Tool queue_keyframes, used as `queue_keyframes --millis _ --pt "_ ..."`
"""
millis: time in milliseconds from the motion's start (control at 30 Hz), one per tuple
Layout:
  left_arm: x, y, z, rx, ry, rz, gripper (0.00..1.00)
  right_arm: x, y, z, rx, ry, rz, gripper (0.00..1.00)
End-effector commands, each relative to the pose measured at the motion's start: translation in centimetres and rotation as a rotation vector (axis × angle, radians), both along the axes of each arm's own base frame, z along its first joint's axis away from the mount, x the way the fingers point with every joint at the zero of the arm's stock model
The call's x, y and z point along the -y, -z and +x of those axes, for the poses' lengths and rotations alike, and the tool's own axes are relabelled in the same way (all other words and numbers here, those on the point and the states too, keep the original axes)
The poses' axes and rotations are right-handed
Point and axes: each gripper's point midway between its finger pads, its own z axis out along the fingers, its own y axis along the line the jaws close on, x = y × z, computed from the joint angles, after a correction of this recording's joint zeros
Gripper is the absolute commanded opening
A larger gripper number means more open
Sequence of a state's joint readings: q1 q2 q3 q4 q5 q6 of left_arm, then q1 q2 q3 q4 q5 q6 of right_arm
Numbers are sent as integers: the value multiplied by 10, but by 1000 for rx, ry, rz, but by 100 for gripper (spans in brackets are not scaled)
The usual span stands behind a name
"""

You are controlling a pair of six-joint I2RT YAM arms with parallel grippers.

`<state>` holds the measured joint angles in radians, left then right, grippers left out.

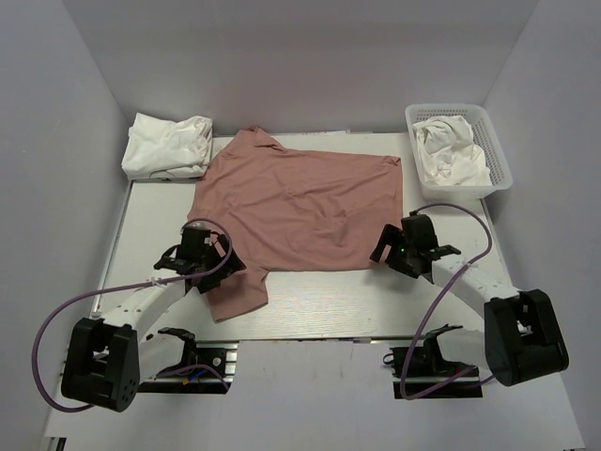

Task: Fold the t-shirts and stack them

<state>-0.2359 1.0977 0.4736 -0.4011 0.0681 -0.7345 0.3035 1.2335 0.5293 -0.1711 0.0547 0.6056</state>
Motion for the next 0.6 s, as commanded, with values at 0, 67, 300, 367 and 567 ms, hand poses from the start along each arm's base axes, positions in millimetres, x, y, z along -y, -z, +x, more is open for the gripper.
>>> queue_keyframes --millis 0,67,300,367,567 --pt "-22 8 -10 -62 -107 74 100 28 23 -39 -172 139 -59 90" --pt "-27 10 -11 -89 -132 102 100 34 29 -56 -227 169 -64 90" --pt "-48 2 -30 -163 -260 172 100 44 31 -92 -317 186 -32 90" --pt "-51 -8 -28 -129 -280 174 100 26 15 -79 -250 105 50 89" --pt "-22 -40 2 28 -159 47 100 -14 -42 -45 0 -155 180 90"
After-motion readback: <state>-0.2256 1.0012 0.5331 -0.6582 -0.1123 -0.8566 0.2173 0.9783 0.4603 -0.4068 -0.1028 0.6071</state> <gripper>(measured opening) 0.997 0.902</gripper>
